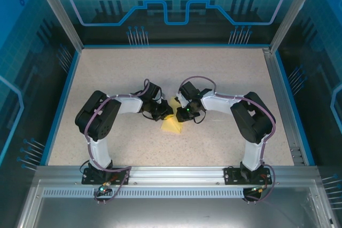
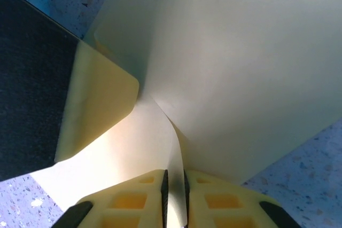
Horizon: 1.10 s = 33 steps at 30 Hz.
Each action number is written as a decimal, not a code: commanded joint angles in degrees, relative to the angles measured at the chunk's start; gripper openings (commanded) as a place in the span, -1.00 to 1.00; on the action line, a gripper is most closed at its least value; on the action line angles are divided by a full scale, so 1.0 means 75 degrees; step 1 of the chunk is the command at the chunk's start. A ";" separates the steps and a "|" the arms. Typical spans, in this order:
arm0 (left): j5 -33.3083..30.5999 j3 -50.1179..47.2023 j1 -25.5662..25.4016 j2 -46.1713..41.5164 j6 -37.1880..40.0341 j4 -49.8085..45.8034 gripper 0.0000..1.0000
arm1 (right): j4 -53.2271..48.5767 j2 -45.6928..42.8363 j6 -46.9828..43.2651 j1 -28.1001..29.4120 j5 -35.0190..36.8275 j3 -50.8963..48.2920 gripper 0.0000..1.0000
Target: Fold a paper plane with a square sheet of paper (pick it up from the middle)
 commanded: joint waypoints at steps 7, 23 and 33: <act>-0.0021 -0.0244 -0.0117 0.0294 0.0188 -0.0144 -0.78 | -0.0204 -0.1297 0.0590 -0.0024 0.0419 -0.0306 -0.28; -0.0048 -0.0177 -0.0117 0.0259 0.0304 -0.0272 -0.79 | 0.1296 -0.0962 0.2113 0.0477 -0.1450 -0.0823 -0.75; -0.0048 -0.0190 -0.0115 0.0260 0.0327 -0.0273 -0.79 | 0.1160 -0.0375 0.2238 0.0330 -0.1380 -0.0899 -0.74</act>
